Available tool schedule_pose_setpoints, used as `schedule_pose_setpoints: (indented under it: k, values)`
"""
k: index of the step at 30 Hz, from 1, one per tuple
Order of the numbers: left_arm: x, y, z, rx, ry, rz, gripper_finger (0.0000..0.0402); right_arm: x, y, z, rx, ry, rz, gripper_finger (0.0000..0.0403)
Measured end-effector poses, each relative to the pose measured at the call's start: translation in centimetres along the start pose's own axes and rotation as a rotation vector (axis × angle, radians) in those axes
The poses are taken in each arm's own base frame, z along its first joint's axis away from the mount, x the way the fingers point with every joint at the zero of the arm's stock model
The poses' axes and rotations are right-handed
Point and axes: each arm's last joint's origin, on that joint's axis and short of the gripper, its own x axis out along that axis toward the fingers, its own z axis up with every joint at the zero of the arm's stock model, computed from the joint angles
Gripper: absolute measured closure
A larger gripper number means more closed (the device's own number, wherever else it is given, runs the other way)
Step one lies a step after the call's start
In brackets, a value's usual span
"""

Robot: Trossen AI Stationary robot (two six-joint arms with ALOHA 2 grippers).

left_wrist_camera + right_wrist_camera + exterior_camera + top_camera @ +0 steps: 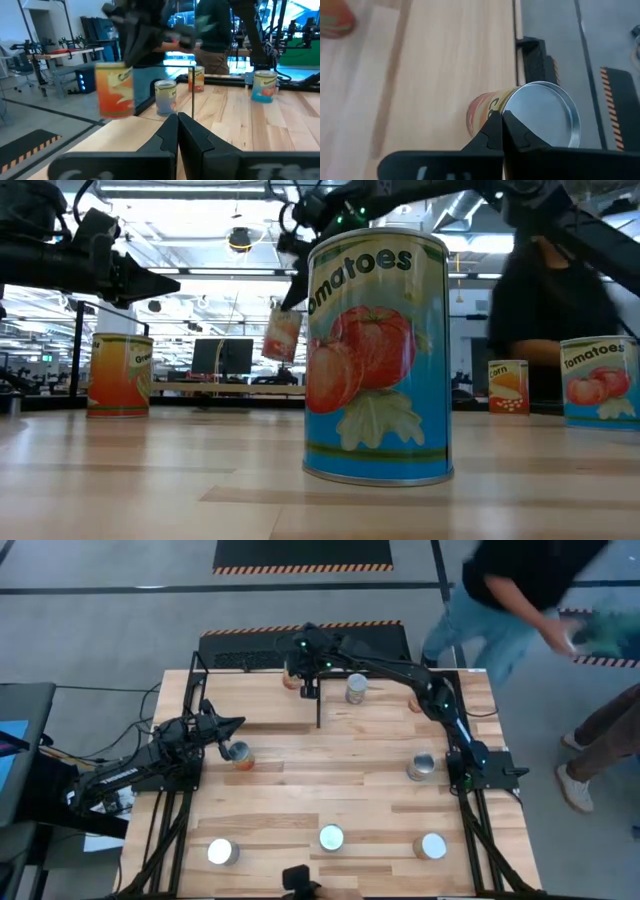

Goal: Pick and place cans onto a shelf
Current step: Put the bottom canned corn on the shelf

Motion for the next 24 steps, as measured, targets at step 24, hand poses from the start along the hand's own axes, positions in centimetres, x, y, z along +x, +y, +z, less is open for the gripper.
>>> schedule_pose_setpoints:
  k: [24]
  values:
    - [0.0,0.0,0.0,0.000,0.001,-0.001,0.0401,1.8,0.5,-0.7,-0.029,0.052,-0.003,0.0398]
